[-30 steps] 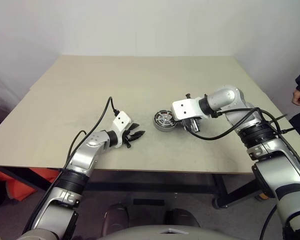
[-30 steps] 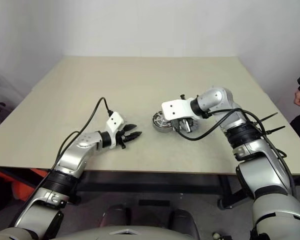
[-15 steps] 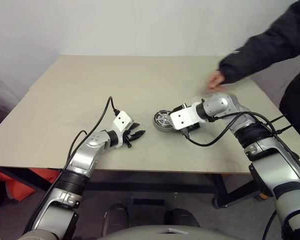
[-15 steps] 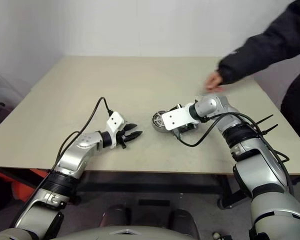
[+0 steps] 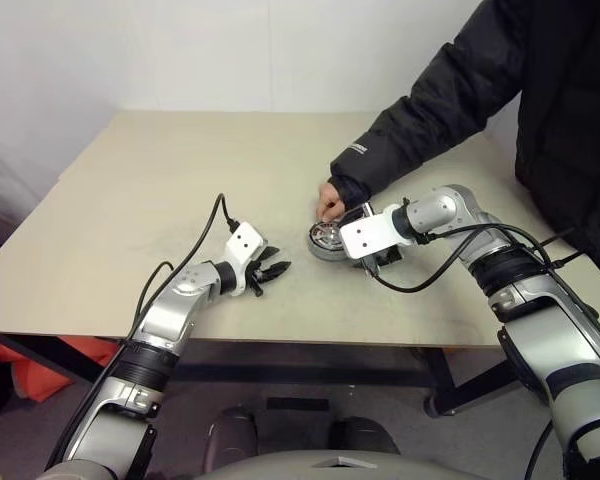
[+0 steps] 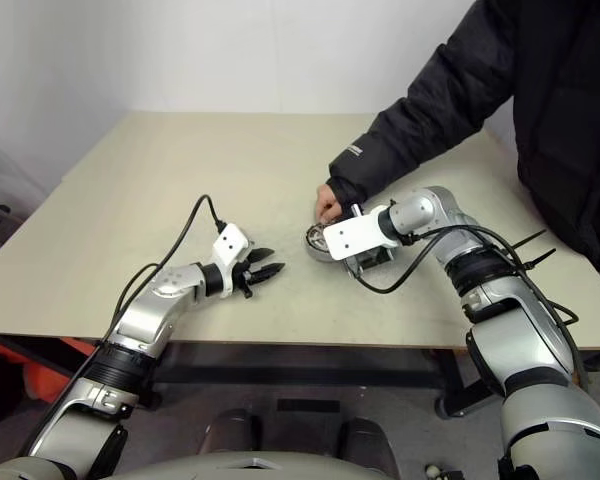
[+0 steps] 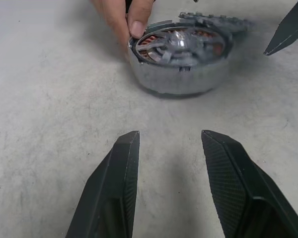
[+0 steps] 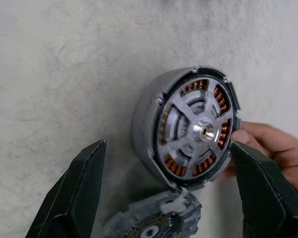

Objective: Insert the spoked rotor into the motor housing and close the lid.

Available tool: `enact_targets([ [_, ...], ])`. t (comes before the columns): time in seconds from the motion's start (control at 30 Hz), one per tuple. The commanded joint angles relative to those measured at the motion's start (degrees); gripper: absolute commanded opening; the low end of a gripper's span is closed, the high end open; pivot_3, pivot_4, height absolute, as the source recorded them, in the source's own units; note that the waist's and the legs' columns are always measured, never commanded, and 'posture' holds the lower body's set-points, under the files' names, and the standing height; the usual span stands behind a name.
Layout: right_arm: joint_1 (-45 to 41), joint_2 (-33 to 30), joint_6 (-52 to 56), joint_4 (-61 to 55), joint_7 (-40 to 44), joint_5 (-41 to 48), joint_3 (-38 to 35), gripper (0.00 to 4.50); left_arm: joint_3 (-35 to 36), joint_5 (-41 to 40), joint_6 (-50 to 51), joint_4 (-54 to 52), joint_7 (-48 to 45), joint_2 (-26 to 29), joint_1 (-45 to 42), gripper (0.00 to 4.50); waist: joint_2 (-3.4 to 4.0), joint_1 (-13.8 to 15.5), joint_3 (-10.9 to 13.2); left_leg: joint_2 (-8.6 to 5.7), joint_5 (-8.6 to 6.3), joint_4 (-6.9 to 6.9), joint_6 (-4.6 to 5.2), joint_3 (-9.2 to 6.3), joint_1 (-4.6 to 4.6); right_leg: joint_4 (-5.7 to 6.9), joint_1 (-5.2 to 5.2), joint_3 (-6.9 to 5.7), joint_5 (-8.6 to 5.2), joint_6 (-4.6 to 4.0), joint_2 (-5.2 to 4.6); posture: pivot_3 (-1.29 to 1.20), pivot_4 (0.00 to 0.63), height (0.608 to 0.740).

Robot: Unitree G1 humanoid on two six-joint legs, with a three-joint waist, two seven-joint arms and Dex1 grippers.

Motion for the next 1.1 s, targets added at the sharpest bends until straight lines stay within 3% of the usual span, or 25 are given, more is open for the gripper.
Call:
enact_targets([
  [0.03,0.18,0.06,1.48,-3.27,-0.62,1.71,-1.74,4.49,0.96,-0.25,-0.20,-1.76,0.30,0.03,-0.92,2.08,0.00,0.00,0.00,0.00,0.00,0.00,0.00,0.00,0.00,0.00,0.00,0.00,0.00,0.00,0.00,0.00,0.000,0.740],
  [0.8,5.68,0.79,14.30,-12.85,-1.32,8.28,-5.79,4.49,3.06,-0.68,-0.40,-1.76,2.14,0.66,-0.84,2.08,0.00,0.03,0.00,0.00,0.00,0.00,0.00,0.00,0.01,0.00,0.00,0.01,0.00,0.01,0.00,0.00,0.000,0.740],
  [1.1,8.04,6.64,26.14,-16.19,-12.19,10.37,-10.91,4.49,9.26,-2.38,-0.99,1.49,8.11,-2.46,-4.02,2.08,0.00,0.06,0.00,0.00,0.00,-0.02,-0.01,0.00,0.03,0.00,0.02,0.01,0.00,0.01,0.01,0.00,0.000,0.740],
])
